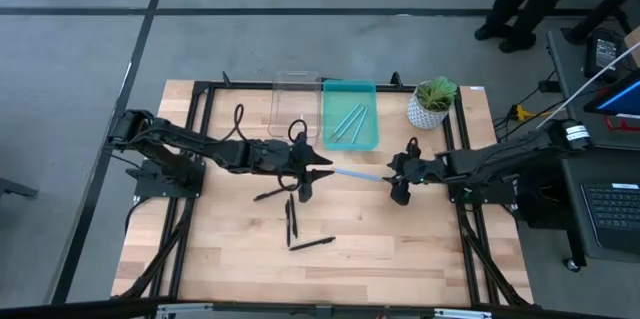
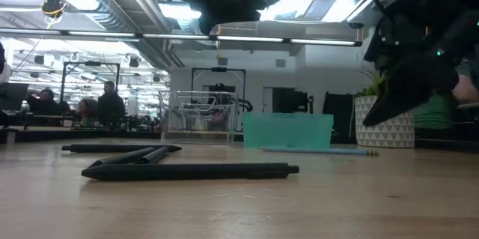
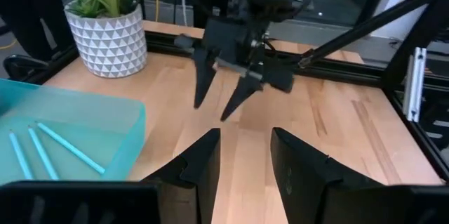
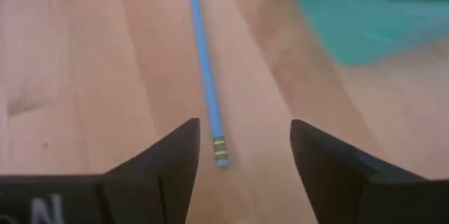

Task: Sort pens & pencils
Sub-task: Put the blue pencil into the light blue bin

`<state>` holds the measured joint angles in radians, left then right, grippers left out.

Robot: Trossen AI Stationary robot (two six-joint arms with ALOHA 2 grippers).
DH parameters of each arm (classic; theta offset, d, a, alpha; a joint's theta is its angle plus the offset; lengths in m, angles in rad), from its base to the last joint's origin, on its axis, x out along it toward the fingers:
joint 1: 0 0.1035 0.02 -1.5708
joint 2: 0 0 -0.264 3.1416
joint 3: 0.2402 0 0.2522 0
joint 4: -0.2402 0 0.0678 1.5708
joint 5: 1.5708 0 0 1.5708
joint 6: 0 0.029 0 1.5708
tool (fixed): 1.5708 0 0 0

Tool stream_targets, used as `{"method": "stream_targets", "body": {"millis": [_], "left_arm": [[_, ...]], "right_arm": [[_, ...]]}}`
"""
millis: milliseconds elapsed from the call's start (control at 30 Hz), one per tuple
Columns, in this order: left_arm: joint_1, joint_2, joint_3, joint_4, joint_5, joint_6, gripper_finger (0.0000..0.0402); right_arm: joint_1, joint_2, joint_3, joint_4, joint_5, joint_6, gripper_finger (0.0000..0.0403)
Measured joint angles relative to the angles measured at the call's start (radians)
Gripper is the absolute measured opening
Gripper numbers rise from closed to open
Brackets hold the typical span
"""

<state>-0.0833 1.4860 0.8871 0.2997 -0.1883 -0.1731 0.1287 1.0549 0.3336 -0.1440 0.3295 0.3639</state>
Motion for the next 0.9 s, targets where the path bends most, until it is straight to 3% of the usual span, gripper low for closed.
{"method": "stream_targets", "body": {"millis": [133, 400, 633, 900], "left_arm": [[0.0, 0.0, 0.0, -0.003, 0.0, 0.0, 0.0121], [0.0, 0.0, 0.0, -0.003, 0.0, 0.0, 0.0121], [0.0, 0.0, 0.0, -0.003, 0.0, 0.0, 0.0121], [0.0, 0.0, 0.0, -0.003, 0.0, 0.001, 0.0121]], "right_arm": [[0.0, 0.083, -0.028, 0.12, -0.05, -0.03, 0.0226], [0.0, 0.25, -0.023, 0.188, -0.063, -0.036, 0.0201], [0.001, 0.316, -0.018, 0.231, -0.06, -0.029, 0.0188], [-0.001, 0.322, -0.018, 0.235, -0.111, -0.036, 0.0119]]}}
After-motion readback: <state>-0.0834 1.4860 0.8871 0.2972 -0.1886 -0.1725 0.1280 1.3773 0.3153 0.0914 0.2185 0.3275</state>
